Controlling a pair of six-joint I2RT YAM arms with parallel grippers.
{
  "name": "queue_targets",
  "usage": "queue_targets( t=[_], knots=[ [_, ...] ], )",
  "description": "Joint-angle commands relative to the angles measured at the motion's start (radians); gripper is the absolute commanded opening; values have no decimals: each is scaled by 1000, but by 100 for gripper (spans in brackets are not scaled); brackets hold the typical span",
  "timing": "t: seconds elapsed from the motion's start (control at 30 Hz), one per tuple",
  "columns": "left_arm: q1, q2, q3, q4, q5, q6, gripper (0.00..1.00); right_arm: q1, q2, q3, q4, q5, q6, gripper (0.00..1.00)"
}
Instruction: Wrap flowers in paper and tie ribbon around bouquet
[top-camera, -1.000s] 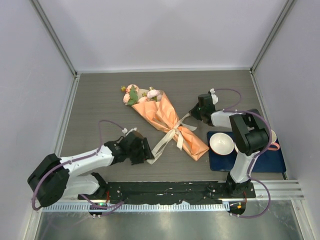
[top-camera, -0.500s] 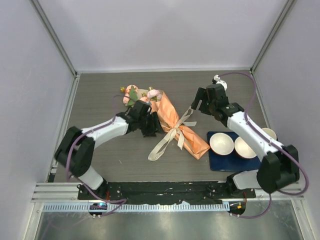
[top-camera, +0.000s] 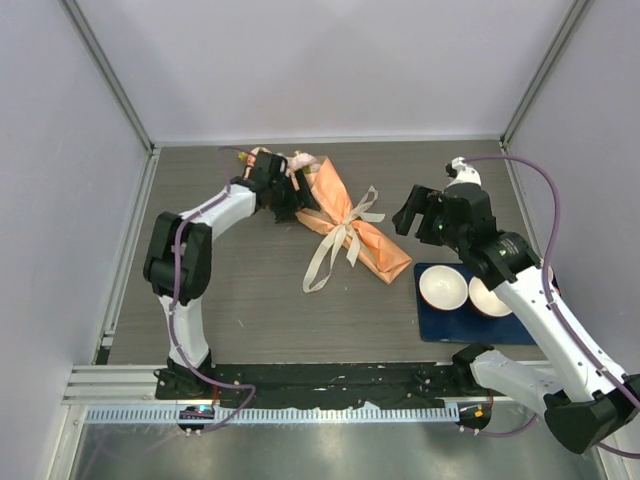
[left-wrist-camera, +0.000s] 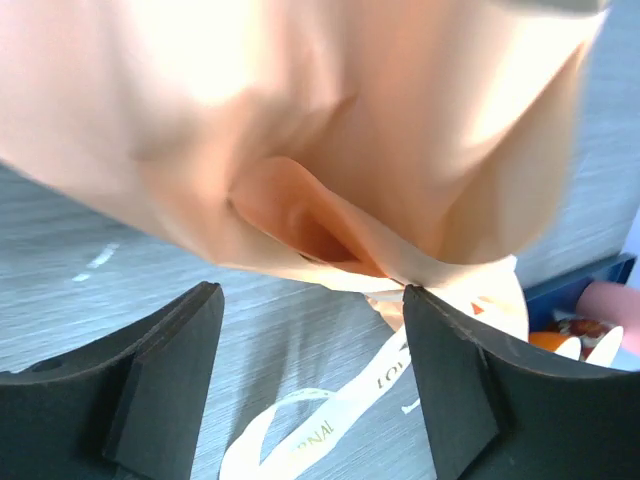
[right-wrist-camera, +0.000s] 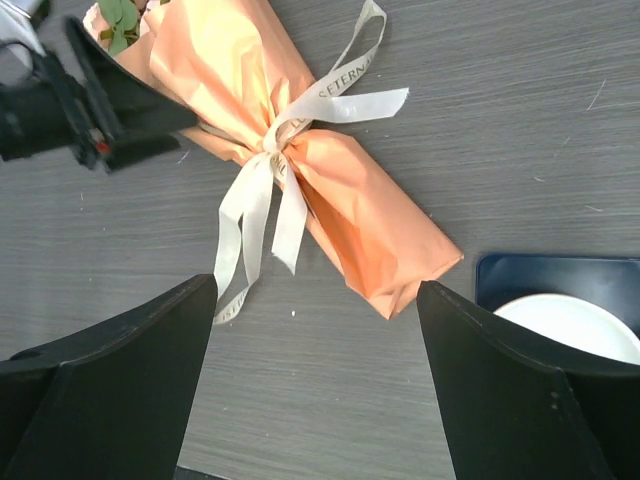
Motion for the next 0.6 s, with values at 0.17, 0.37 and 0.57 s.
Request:
queue_targets(
  t=[0.17,0.37,0.57],
  knots=[
    [34,-518,-125,-89,165,71,91,3,-41,211,-133,68,-103,93],
    [34,-903,-12,-170,308,74,100,3,-110,422,-176,68,-172,98],
    [34,-1002,183,-231,334,82,100,3,-101,663,-254,-25,-186,98]
  ],
)
